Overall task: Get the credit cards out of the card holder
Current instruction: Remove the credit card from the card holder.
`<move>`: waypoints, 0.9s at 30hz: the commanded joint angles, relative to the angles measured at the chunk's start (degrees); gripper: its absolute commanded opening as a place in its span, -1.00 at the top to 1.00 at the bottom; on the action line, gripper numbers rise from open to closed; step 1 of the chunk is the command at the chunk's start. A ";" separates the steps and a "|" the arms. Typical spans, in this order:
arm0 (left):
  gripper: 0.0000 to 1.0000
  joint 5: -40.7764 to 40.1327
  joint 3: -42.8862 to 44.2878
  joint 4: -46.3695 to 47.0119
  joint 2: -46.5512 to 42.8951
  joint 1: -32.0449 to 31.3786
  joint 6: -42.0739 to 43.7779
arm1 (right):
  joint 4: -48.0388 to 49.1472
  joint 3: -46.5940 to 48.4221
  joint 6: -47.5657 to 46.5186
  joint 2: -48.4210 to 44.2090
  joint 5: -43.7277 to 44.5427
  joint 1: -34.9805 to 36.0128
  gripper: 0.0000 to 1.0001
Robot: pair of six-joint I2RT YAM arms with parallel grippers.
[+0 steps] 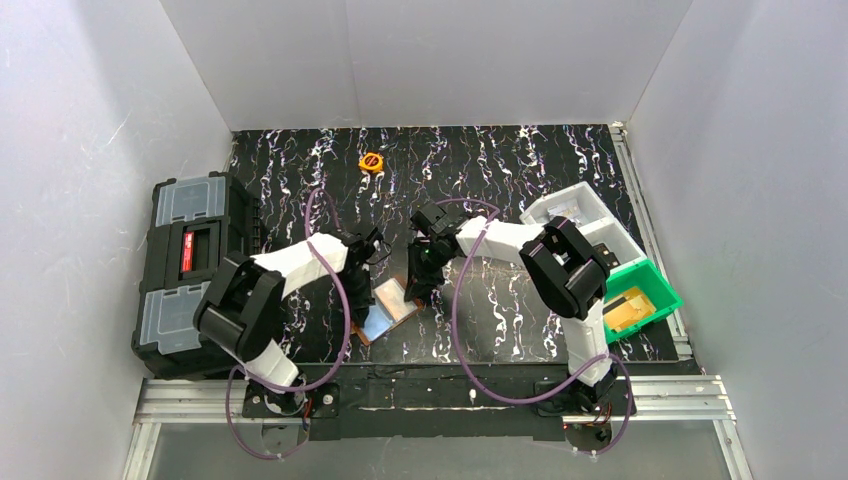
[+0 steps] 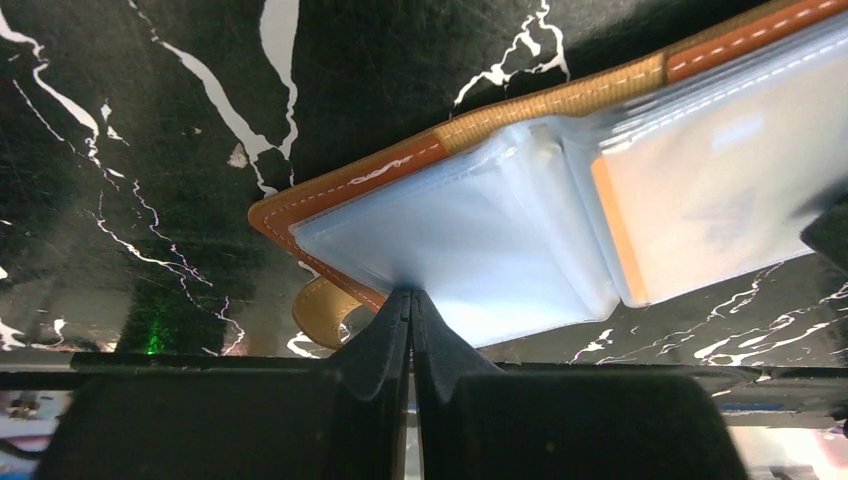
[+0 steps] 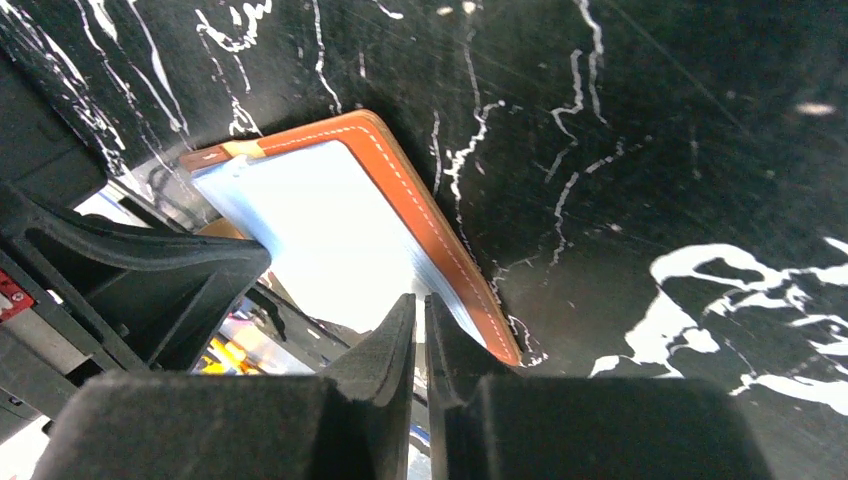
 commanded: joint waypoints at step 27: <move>1.00 1.28 13.54 13.21 16.53 0.09 7.85 | -1.34 -6.84 -1.04 -12.06 10.61 0.05 0.48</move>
